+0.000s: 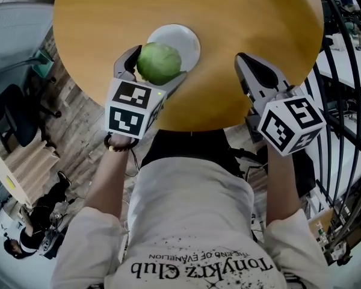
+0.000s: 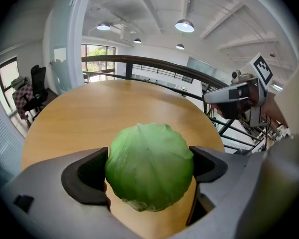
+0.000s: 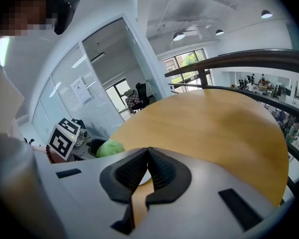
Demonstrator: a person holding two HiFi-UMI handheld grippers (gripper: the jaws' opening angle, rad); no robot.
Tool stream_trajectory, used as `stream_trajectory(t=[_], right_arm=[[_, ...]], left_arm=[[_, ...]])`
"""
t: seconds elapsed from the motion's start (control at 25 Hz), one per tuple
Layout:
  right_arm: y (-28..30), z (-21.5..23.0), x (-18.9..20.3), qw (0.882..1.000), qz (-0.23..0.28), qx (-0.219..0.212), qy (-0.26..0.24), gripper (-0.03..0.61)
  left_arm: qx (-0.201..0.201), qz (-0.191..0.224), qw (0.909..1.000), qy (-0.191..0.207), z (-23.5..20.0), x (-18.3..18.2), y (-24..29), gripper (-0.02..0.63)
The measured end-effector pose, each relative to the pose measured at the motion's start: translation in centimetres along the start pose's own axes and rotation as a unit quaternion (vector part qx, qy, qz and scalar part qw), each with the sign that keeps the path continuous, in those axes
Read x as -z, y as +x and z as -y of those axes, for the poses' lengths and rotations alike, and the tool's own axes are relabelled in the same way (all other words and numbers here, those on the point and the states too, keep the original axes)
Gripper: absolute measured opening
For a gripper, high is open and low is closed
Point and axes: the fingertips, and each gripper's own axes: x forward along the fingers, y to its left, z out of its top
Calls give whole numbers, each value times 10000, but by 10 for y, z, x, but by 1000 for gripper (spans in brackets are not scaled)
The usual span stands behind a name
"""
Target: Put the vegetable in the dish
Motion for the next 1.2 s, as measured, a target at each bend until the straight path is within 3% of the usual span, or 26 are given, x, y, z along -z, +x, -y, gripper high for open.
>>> stream_trajectory(t=[0.44, 1.2], right_arm=[[21, 3, 10, 9998, -105, 76, 133, 23], [29, 21, 16, 9992, -175, 112, 331, 23]], left_arm=[[-87, -477, 9977, 470, -20, 24, 47, 497], [-36, -1065, 9912, 791, -24, 29, 88, 497]])
